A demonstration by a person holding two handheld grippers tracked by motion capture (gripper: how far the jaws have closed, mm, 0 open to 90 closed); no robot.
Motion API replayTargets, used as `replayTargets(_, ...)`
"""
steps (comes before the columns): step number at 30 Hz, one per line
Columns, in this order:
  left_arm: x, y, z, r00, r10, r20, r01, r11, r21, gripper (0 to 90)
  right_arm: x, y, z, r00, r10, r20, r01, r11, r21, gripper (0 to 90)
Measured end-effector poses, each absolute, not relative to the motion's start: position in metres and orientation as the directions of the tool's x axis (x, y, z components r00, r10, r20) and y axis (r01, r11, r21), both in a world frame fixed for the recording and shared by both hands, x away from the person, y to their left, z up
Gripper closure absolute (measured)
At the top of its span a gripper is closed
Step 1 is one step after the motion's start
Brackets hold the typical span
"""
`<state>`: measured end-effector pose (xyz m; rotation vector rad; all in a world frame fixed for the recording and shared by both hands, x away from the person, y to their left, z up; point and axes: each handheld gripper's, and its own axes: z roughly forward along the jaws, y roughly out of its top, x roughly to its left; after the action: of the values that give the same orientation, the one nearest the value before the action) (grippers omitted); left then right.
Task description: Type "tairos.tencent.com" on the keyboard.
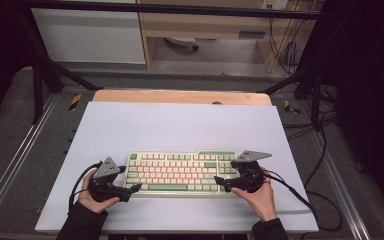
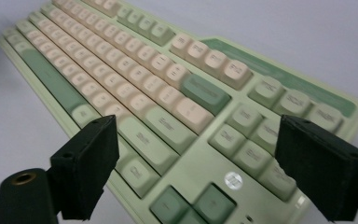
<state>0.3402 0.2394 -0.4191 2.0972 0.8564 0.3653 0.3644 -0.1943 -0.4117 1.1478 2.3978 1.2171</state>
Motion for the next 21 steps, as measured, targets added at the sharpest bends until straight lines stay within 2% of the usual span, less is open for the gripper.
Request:
replayTargets(13,0.336,0.264,-0.429,0.719,0.693,-0.051,0.467,-0.428,0.774,7.6,0.352,-0.234,-0.429,-0.639,0.753,0.16,0.575,0.328,0.749,1.3)
replayTargets(21,0.332,0.272,-0.435,0.716,0.696,-0.054,0.475,-0.428,0.769,7.5,0.341,-0.251,-0.437,-0.636,0.752,0.174,0.566,0.301,0.768,0.5)
